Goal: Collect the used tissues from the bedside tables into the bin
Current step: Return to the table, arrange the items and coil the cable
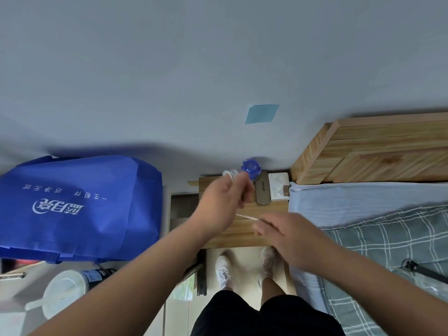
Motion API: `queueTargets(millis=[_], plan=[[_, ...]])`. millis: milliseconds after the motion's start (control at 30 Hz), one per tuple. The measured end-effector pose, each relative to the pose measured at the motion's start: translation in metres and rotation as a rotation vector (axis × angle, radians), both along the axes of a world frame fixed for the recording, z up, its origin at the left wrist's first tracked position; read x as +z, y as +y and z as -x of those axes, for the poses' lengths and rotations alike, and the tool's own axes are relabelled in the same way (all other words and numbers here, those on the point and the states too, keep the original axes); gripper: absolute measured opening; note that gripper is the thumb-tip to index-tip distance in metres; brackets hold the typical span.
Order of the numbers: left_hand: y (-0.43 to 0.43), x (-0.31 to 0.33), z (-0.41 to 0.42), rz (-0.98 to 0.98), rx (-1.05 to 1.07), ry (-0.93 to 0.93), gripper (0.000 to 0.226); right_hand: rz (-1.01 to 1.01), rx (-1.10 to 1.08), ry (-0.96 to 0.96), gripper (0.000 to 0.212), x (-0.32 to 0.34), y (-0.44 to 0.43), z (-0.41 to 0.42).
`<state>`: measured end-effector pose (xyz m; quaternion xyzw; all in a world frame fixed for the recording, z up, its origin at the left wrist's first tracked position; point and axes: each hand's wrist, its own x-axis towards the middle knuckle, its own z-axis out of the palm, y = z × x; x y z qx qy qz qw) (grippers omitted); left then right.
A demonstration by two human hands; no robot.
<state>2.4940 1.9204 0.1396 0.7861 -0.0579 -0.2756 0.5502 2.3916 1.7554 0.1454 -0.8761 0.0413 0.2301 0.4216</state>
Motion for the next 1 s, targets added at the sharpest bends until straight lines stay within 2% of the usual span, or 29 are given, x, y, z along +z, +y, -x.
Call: queueTargets(millis=[67,100,167,200,267,333,433,500,533,633,767,900,1000], plan=[[0.004,-0.004,0.015,-0.103,-0.264,0.002,0.046,0.165,0.113,-0.057,0.032,0.019,-0.017,-0.014],[0.004,-0.003,0.02,-0.113,-0.325,0.001,0.048,0.214,0.174,-0.079,0.029,0.028,-0.022,-0.02],[-0.001,0.004,0.026,-0.074,-0.339,0.003,0.053,0.247,0.267,-0.125,0.025,0.042,-0.028,-0.03],[-0.005,0.007,0.028,-0.006,-0.318,0.062,0.059,0.231,0.265,-0.16,0.025,0.047,-0.032,-0.035],[-0.011,0.014,0.031,0.139,-0.273,0.225,0.073,0.152,0.133,-0.2,0.025,0.05,-0.04,-0.046],[-0.013,0.018,0.034,0.232,-0.21,0.326,0.078,-0.015,-0.04,-0.185,0.02,0.043,-0.041,-0.052],[-0.014,0.017,0.034,0.413,-0.069,0.542,0.073,-0.49,-0.253,-0.056,0.011,0.025,-0.019,-0.049],[-0.012,0.014,0.031,0.5,-0.02,0.66,0.071,-0.7,-0.327,0.095,0.021,0.015,-0.004,-0.042],[-0.01,0.012,0.03,0.522,-0.004,0.698,0.069,-0.732,-0.341,0.137,0.028,0.01,0.001,-0.04],[-0.005,0.004,0.03,0.486,0.067,0.769,0.066,-0.692,-0.396,0.183,0.042,0.0,0.009,-0.037],[-0.005,-0.008,0.036,0.321,0.12,0.774,0.065,-0.572,-0.366,0.239,0.044,-0.012,0.015,-0.03],[0.001,-0.016,0.039,0.133,0.162,0.58,0.059,-0.327,-0.3,0.084,0.041,-0.018,0.012,-0.021],[0.006,-0.016,0.043,0.15,0.133,0.487,0.058,-0.39,-0.307,0.121,0.041,-0.015,0.013,-0.019]])
